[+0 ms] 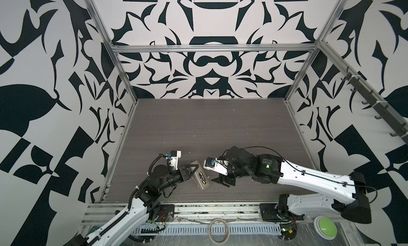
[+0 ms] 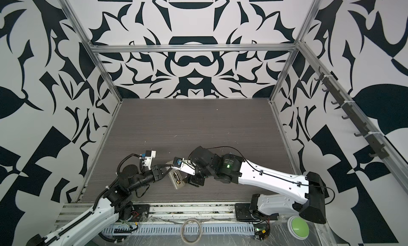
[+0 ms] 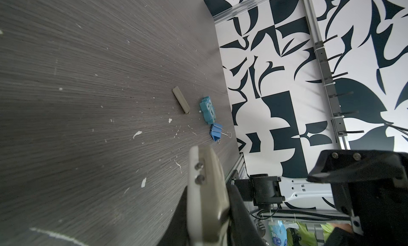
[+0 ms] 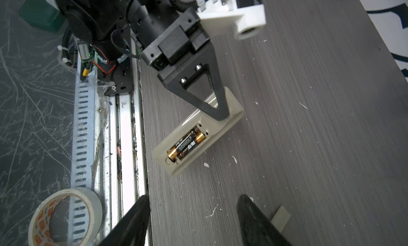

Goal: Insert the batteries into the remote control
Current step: 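Open the right gripper and reposition it over the remote's compartment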

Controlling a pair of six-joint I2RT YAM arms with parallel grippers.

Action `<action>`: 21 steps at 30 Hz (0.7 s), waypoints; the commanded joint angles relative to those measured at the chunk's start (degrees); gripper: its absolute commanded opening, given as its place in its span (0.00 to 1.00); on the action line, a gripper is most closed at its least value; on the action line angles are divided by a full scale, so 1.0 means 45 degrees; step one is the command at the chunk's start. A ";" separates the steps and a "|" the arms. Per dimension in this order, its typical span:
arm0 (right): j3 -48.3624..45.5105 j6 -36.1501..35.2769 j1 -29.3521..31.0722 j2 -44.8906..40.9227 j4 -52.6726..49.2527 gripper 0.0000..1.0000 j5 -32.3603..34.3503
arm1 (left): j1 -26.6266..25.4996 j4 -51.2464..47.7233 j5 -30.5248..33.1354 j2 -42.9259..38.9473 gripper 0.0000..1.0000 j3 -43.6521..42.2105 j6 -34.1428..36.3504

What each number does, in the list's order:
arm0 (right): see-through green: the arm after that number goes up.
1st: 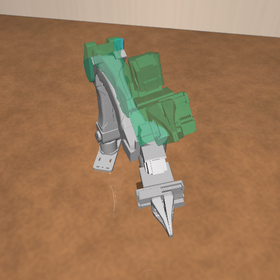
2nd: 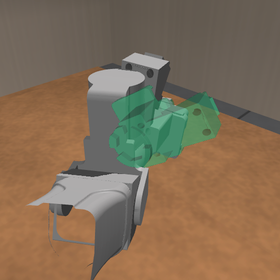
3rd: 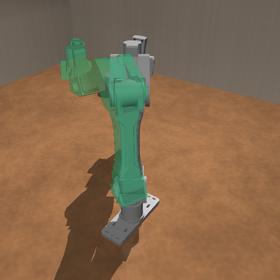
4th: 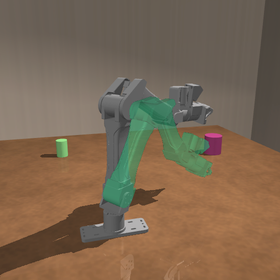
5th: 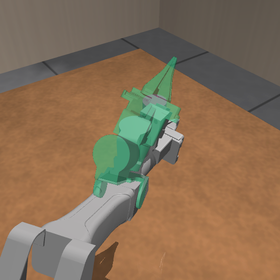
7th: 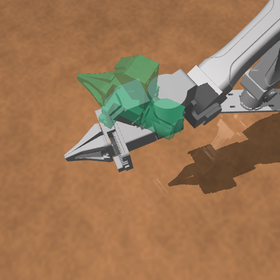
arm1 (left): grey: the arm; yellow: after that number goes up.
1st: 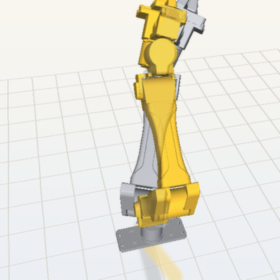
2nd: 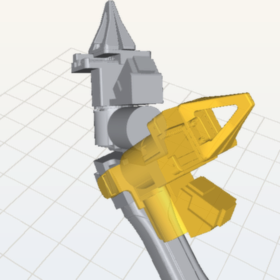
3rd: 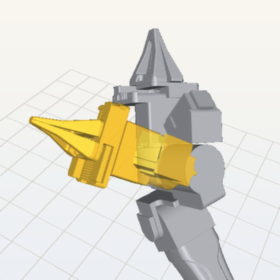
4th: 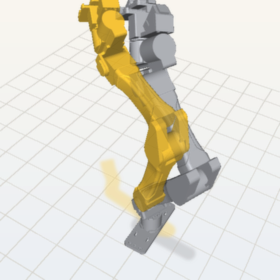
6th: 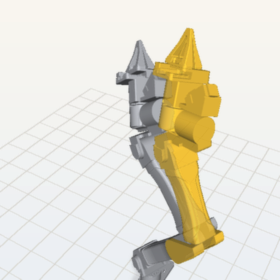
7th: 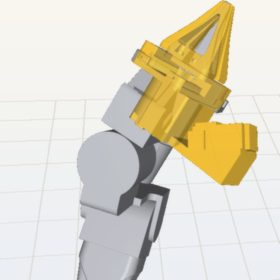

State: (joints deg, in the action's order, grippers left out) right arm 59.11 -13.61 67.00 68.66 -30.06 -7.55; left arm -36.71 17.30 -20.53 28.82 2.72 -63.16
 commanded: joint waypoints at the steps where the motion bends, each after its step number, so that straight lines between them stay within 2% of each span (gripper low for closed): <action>1: -0.0166 -0.0887 0.0080 0.0004 0.1017 0.65 -0.1293 | -0.0007 -0.0374 -0.0725 -0.0084 0.00 0.0660 0.0170; 13: -0.0500 -0.1384 0.0149 0.0591 0.1669 0.48 -0.2625 | -0.0007 0.0239 -0.1605 0.0570 0.00 0.0762 -0.0028; 17: -0.0441 -0.1430 0.0315 0.1014 0.1528 0.39 -0.2583 | -0.0007 0.0365 -0.1886 0.0900 0.00 0.0831 -0.0096; 21: -0.0545 -0.1276 0.0529 0.1265 0.1410 0.36 -0.2555 | -0.0007 0.0432 -0.1983 0.0912 0.00 0.0831 -0.0145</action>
State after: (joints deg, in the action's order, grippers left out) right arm 56.64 -19.66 68.64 74.63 -24.36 -17.87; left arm -36.71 16.47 -27.83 33.30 3.97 -63.22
